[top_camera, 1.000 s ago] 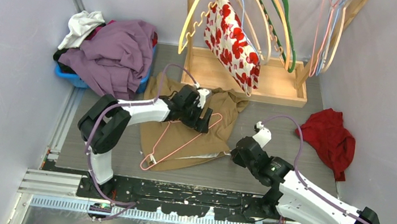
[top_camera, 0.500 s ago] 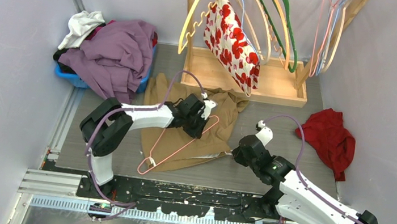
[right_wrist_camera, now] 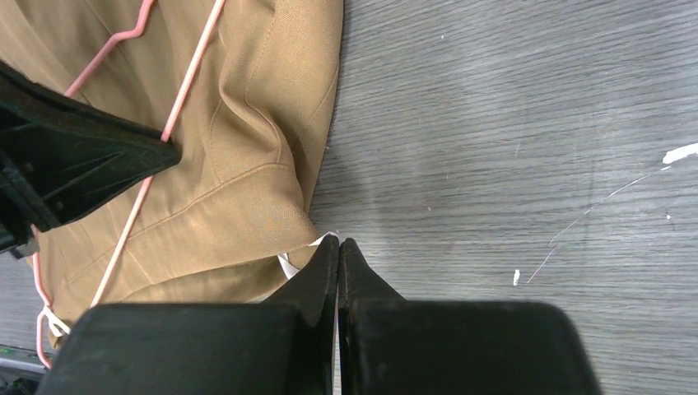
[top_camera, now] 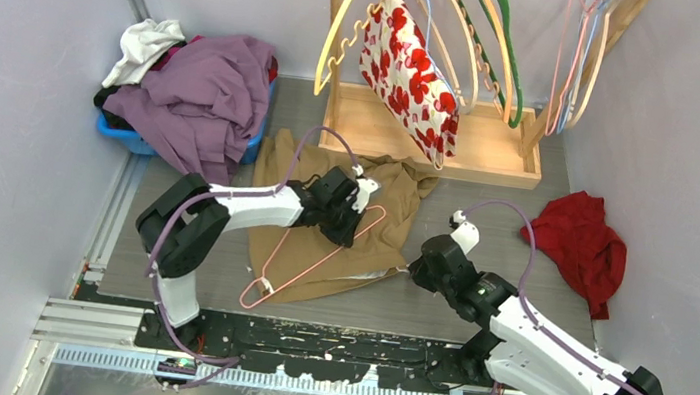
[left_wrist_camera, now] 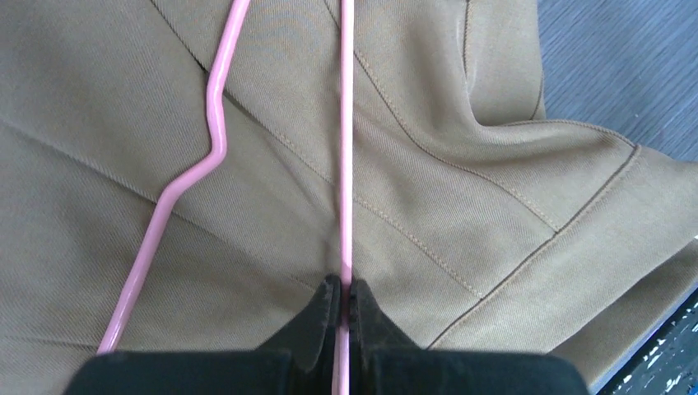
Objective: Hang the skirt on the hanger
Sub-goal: Hang the skirt on the hanger.
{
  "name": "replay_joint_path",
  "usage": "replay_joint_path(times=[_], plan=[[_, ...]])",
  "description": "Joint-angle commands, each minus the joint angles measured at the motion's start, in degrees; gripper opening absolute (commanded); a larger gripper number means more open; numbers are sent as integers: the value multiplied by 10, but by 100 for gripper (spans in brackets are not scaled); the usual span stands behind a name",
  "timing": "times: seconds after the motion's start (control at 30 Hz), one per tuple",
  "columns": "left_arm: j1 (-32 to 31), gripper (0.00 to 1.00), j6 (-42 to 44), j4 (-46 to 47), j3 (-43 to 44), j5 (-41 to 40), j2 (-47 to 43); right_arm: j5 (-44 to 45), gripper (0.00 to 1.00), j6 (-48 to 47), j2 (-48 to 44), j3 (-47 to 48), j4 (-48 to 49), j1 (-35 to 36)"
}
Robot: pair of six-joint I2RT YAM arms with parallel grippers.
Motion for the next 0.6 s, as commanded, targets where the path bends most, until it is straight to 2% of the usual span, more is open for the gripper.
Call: replay_joint_path(times=[0.0,0.23,0.57], plan=[[-15,2,0,-1,-25,-10,-84,2,1,-13,8,30,27,-4],[-26,2,-1,-28,-39,4,-150,-28,1,-22,27,55,34,-4],[-82,2,-10,-50,-71,-1,-201,-51,1,-45,60,107,28,-4]])
